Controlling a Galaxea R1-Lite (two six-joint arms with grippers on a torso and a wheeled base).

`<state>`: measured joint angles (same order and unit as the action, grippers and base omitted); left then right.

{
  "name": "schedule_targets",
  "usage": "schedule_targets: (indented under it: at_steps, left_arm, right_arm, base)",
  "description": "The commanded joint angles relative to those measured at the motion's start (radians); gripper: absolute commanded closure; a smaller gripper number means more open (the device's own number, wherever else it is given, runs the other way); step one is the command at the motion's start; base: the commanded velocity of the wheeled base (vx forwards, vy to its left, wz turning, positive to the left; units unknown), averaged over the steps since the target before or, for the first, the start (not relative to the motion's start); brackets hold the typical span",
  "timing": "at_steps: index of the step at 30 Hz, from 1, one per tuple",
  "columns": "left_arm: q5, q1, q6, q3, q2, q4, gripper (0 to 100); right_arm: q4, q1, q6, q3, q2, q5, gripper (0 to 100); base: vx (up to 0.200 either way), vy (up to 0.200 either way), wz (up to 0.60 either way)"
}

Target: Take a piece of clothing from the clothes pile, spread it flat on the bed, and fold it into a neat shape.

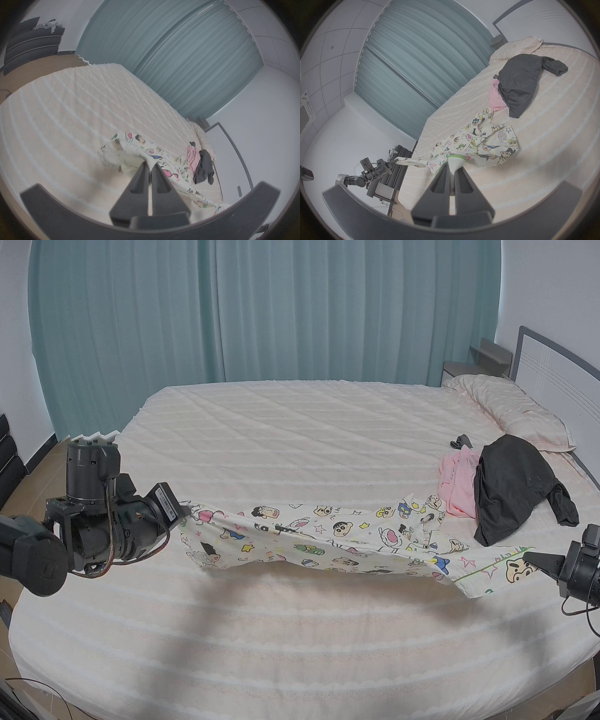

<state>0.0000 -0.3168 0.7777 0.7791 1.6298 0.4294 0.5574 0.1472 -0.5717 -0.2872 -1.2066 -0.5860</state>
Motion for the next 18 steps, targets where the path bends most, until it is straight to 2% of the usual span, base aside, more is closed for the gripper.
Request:
schedule_targets:
  at_steps: [1, 9, 13, 15, 18]
  left_arm:
    - [-0.023, 0.005, -0.009, -0.074, -0.044, -0.012, 100]
    - [-0.025, -0.002, -0.054, -0.256, -0.054, -0.012, 100]
    - [-0.026, -0.005, -0.054, -0.302, -0.07, -0.012, 100]
    - [-0.044, -0.022, -0.057, -0.368, -0.082, -0.014, 100]
    - [-0.058, -0.05, -0.057, -0.428, -0.087, -0.014, 100]
  right_arm:
    - [-0.025, 0.0, 0.012, 0.043, 0.012, 0.0, 100]
    - [-0.229, 0.003, 0.099, 0.046, 0.047, 0.002, 100]
    - [-0.317, 0.002, 0.139, 0.049, 0.065, 0.002, 100]
    - [-0.403, 0.002, 0.211, 0.066, 0.056, 0.002, 100]
    - [-0.426, -0.002, 0.242, 0.091, 0.052, 0.002, 100]
  base:
    - [0.0, 0.0, 0.0]
    - [0.0, 0.0, 0.0]
    - [0.0, 0.0, 0.0]
    - [0.0, 0.0, 0.0]
    - [0.0, 0.0, 0.0]
